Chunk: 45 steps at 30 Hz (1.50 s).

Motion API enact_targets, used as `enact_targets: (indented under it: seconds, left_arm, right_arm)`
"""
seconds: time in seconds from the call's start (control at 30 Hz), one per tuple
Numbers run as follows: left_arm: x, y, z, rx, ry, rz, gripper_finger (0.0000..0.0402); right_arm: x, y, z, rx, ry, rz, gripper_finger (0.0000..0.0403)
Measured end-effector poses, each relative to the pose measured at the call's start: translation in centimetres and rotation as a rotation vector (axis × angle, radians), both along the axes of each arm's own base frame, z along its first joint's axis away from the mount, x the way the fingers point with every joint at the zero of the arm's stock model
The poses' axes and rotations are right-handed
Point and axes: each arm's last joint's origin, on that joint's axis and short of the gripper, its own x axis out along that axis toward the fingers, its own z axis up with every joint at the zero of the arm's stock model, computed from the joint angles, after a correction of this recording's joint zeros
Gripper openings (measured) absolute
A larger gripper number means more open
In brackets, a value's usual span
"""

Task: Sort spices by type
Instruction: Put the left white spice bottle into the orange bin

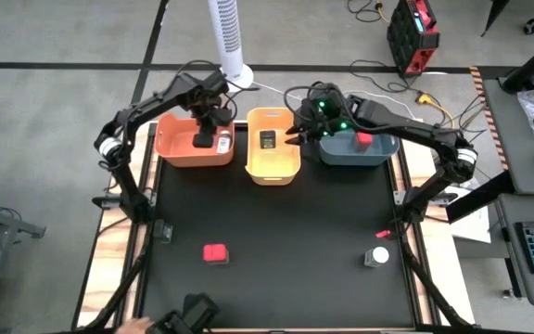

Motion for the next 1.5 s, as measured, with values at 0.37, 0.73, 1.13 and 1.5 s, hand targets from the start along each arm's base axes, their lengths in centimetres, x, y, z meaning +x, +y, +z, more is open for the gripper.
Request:
enact_targets:
  seconds: [0.37,0.73,1.13,1.5]
  left_arm:
    - [-0.5,-0.4,0.2,0.017,0.05,0.02,0.0012]
    - [0.3,3.2,-1.9,-0.118,-0.215,0.877,0.0091]
    - [0.8,2.8,-5.3,-0.216,-0.13,1.243,0.0179]
    - [0.2,1.6,-8.3,-0.23,-0.15,1.265,0.0237]
  right_arm:
    - [-0.6,-0.6,-0.3,0.469,-0.013,-0.363,0.0118]
    - [-1.0,-1.5,0.9,0.685,-0.08,-0.443,0.0154]
    - [-1.2,-2.0,2.2,0.65,-0.111,-0.429,0.0186]
    - [-1.3,-2.0,2.3,0.649,-0.113,-0.428,0.0191]
